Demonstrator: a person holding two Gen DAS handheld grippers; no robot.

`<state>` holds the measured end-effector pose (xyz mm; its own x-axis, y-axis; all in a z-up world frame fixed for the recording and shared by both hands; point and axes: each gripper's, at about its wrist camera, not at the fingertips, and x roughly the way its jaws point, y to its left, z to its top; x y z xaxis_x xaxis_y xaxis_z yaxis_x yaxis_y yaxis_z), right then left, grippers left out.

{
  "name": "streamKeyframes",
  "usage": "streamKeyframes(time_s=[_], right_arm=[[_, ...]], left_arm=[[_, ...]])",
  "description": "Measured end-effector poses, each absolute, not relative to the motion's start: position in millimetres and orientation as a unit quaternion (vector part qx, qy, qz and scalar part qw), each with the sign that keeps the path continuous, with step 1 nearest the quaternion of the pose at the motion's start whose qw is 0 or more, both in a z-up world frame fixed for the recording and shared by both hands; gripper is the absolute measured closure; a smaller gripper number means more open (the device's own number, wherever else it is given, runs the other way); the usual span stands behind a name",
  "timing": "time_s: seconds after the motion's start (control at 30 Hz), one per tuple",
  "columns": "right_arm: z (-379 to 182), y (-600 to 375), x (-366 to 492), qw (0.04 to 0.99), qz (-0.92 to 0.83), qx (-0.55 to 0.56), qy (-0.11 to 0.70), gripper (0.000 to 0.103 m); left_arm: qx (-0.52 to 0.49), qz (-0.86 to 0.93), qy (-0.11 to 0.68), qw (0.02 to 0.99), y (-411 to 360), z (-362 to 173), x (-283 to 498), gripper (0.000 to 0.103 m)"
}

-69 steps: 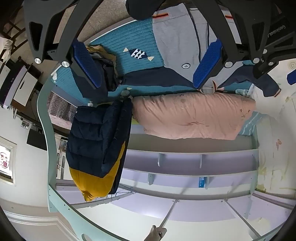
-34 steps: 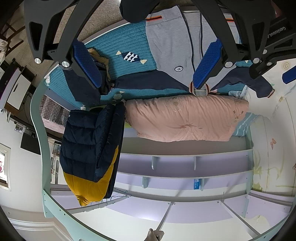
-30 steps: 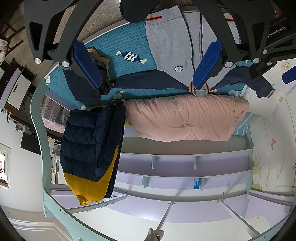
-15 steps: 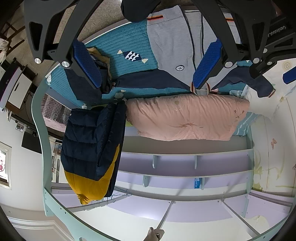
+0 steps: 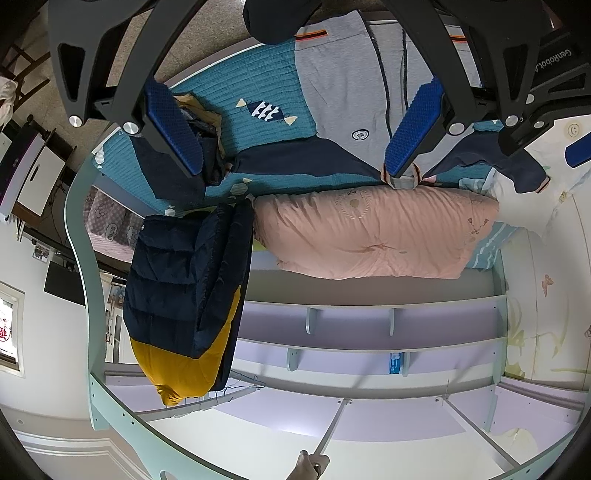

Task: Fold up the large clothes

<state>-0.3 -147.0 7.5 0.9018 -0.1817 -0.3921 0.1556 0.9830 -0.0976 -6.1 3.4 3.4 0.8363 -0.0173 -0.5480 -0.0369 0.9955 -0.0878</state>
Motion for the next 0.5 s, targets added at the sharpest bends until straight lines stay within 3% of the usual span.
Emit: streamKeyframes(time_s=[0.5], right_arm=[[10.9,-147.3,-3.4,0.974,-0.088,-0.032,0.206,0.007]], left_arm=[[-0.048,-0.002,0.287,0.957,1.1,12.3,-8.5,0.005]])
